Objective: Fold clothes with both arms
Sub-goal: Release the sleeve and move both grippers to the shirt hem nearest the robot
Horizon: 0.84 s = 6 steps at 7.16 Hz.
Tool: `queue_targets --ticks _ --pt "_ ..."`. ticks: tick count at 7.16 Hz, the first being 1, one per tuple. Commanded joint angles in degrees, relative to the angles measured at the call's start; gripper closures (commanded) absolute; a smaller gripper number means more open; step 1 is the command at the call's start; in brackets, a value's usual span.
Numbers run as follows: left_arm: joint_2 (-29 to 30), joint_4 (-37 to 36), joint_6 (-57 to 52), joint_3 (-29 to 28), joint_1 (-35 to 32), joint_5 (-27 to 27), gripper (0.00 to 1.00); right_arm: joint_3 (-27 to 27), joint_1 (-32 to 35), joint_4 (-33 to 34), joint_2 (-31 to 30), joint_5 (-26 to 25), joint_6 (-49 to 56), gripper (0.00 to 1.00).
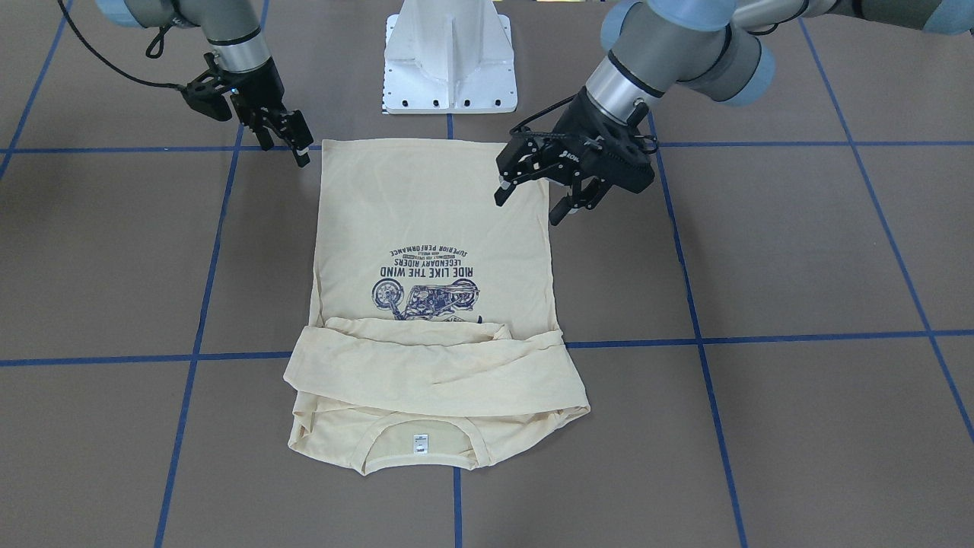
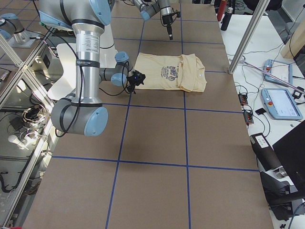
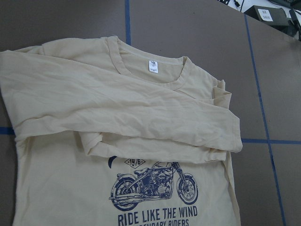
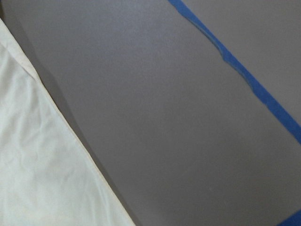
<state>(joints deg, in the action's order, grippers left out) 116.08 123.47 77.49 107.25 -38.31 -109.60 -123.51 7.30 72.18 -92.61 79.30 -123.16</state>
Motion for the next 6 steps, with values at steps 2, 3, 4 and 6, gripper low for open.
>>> queue_targets --ticks 2,3,4,6 --pt "-4.01 -1.21 0.82 3.04 -1.32 -0.18 0.05 -0.24 -4.05 7.45 6.55 -3.45 -10.33 0.02" --pt "-5.24 -1.13 2.56 3.4 -1.32 -0.09 0.05 1.51 -4.22 9.54 7.7 -3.53 -12.09 0.02" --pt "-5.51 -1.21 4.05 4.88 -1.41 -0.09 0.05 3.44 -4.14 10.0 8.76 -3.27 -12.98 0.03" --pt "-6.04 -1.21 4.16 5.51 -1.41 0.17 0.05 3.89 -4.31 10.0 8.68 -2.66 -13.07 0.06"
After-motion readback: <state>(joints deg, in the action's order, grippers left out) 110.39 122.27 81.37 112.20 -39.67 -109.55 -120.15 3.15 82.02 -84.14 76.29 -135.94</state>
